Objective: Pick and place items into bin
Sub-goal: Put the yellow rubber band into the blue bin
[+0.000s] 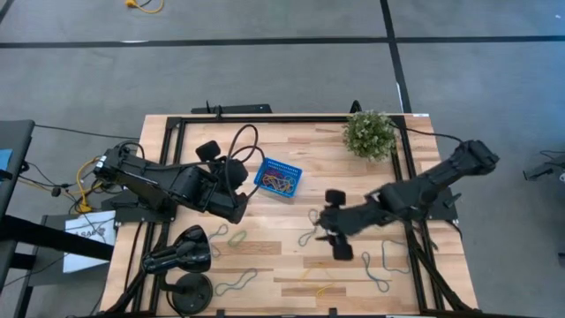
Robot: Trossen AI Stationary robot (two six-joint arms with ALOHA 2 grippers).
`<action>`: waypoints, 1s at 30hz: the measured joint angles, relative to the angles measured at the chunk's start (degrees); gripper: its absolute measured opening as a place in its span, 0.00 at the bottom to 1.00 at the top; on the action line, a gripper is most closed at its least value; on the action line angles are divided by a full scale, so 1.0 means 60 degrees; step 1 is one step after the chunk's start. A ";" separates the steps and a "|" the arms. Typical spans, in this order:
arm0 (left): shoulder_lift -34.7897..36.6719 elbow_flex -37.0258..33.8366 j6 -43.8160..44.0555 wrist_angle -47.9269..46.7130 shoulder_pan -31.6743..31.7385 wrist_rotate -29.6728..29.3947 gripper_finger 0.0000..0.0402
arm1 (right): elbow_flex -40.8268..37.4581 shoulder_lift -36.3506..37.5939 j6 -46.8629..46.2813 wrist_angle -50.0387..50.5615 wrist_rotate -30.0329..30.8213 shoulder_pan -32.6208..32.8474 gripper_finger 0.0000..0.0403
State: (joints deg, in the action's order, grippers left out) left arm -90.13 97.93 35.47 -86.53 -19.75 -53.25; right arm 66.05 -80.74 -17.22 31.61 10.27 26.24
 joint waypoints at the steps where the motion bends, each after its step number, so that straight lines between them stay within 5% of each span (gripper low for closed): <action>1: 0.0004 0.0000 -0.0072 0.0118 -0.0019 -0.0001 0.22 | 0.0009 0.0023 -0.0339 0.0101 0.0100 0.0248 0.45; 8: 0.0003 0.0000 -0.2073 0.2855 -0.0475 0.0180 0.22 | -0.0006 -0.1386 -0.3562 0.0975 0.0591 0.1099 0.45; 15: 0.0004 0.0000 -0.3742 0.5236 -0.0985 0.1544 0.22 | -0.0008 -0.2765 -0.4314 0.0509 0.0135 0.1548 0.44; 21: 0.0003 0.0000 -0.3753 0.5532 -0.1281 0.1825 0.22 | -0.0011 -0.3637 -0.6079 0.0321 -0.0055 0.1652 0.42; 30: 0.0004 0.0000 -0.3753 0.5473 -0.1539 0.1832 0.22 | -0.0006 -0.4832 -0.6647 -0.0061 -0.0231 0.1752 0.39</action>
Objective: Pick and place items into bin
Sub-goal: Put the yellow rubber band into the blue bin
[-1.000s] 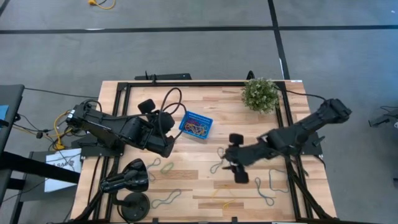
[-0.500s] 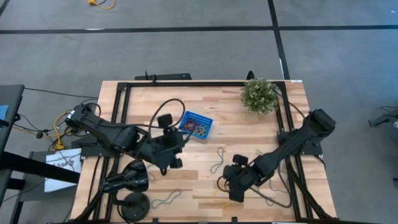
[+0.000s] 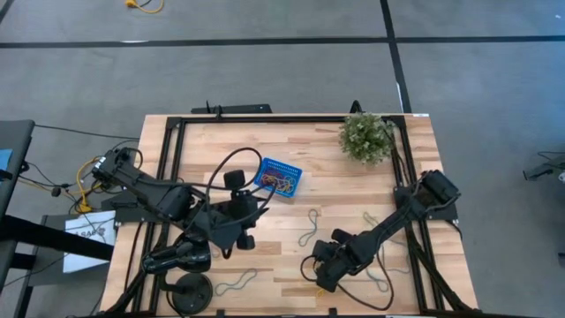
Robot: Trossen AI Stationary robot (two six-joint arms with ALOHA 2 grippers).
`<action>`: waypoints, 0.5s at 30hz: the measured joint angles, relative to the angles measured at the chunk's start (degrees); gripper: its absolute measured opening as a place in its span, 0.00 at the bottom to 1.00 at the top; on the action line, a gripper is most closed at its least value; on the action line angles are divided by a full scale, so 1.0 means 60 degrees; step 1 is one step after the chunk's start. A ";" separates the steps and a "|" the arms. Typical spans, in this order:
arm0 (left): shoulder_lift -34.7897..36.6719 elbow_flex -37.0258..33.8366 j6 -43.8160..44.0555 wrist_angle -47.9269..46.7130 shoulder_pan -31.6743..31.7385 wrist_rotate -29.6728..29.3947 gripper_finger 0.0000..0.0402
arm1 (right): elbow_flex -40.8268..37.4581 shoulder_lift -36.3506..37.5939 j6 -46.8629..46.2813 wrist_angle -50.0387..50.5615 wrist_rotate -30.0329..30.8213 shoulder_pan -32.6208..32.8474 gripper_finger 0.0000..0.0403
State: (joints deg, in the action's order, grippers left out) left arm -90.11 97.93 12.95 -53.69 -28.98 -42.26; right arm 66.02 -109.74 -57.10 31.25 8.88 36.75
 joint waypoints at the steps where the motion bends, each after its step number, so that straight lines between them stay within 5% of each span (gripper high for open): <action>1: 0.0000 0.0000 0.0000 0.0004 -0.0017 0.0000 0.22 | 0.0011 -0.0054 -0.0069 -0.0029 0.0032 0.0000 0.39; 15: 0.0000 0.0000 0.0044 0.0004 -0.0038 0.0087 0.22 | 0.0024 -0.0159 -0.0277 -0.0164 0.0231 -0.0014 0.36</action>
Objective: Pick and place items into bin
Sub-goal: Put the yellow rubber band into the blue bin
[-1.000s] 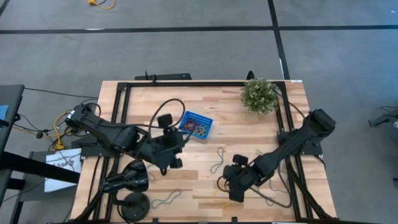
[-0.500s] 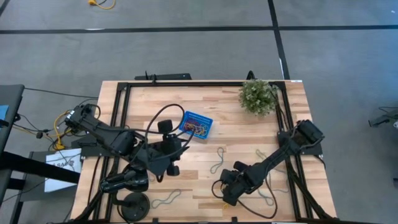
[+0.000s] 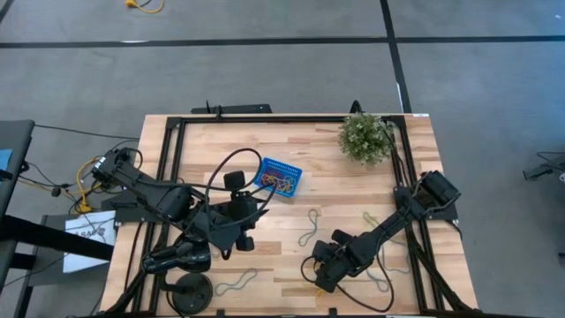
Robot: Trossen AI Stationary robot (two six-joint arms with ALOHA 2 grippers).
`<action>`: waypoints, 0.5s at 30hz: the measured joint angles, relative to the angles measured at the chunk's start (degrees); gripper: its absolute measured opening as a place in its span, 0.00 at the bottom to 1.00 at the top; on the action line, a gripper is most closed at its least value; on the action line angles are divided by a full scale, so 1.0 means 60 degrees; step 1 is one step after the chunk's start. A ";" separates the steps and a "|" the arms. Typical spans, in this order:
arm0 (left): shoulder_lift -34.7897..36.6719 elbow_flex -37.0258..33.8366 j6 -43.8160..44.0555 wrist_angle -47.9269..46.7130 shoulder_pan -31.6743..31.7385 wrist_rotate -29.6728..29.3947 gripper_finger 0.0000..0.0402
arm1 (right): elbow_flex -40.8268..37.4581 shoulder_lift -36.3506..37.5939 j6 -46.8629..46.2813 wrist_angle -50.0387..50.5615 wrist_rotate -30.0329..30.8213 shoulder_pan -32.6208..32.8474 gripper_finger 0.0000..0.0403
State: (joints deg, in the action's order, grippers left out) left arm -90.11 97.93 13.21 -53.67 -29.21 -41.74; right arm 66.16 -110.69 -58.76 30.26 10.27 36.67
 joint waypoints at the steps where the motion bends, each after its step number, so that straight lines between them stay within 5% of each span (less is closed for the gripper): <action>1: 0.0000 0.0000 0.0000 0.0000 0.0000 0.0000 0.22 | -0.0005 -0.0001 -0.0041 -0.0035 -0.0008 0.0000 0.34; 10: 0.0000 0.0000 0.0004 0.0000 0.0004 0.0025 0.22 | -0.0013 -0.0037 -0.0300 -0.0365 -0.0006 -0.0003 0.09; 15: 0.0000 0.0000 0.0004 0.0000 0.0004 0.0098 0.22 | -0.0016 -0.0057 -0.0295 -0.0683 -0.0111 0.0079 0.03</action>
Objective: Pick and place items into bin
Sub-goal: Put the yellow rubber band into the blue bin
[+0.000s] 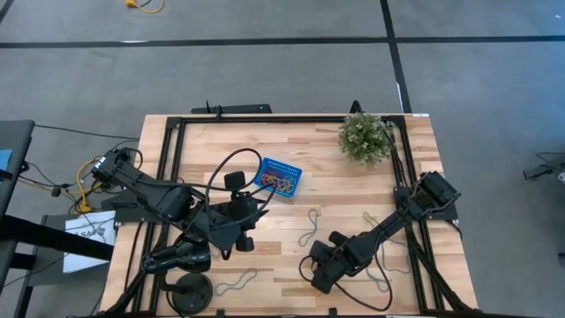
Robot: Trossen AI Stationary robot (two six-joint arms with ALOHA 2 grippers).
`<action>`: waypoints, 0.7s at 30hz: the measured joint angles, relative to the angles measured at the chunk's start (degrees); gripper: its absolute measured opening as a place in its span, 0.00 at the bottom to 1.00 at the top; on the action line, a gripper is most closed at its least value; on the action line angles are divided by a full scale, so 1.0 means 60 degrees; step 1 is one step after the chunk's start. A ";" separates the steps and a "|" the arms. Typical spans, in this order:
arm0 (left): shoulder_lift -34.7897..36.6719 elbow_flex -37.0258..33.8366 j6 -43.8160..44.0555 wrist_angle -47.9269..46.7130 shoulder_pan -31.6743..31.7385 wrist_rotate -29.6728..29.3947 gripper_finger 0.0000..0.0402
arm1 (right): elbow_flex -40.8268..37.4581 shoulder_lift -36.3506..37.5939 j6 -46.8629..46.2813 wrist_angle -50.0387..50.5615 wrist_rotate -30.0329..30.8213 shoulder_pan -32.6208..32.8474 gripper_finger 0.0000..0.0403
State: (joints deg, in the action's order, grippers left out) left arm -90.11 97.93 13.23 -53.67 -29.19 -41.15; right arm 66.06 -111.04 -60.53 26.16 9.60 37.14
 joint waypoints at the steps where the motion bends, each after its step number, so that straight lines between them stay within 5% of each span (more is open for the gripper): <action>1: 0.0000 0.0000 0.0003 0.0000 0.0000 0.0000 0.22 | 0.0000 -0.0001 0.0017 -0.0009 -0.0039 0.0005 0.03; 13: 0.0000 0.0000 -0.0004 -0.0168 0.0000 0.0002 0.22 | 0.0062 0.0050 0.0584 0.0015 0.0569 -0.0006 0.00; 21: 0.0000 0.0000 -0.0009 -0.0204 0.0004 -0.0007 0.22 | 0.1944 0.0091 0.2429 0.0816 0.1513 -0.0287 0.00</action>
State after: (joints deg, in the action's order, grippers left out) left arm -90.11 97.93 13.18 -54.89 -29.17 -41.19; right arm 77.73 -110.49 -45.96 31.06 18.68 35.42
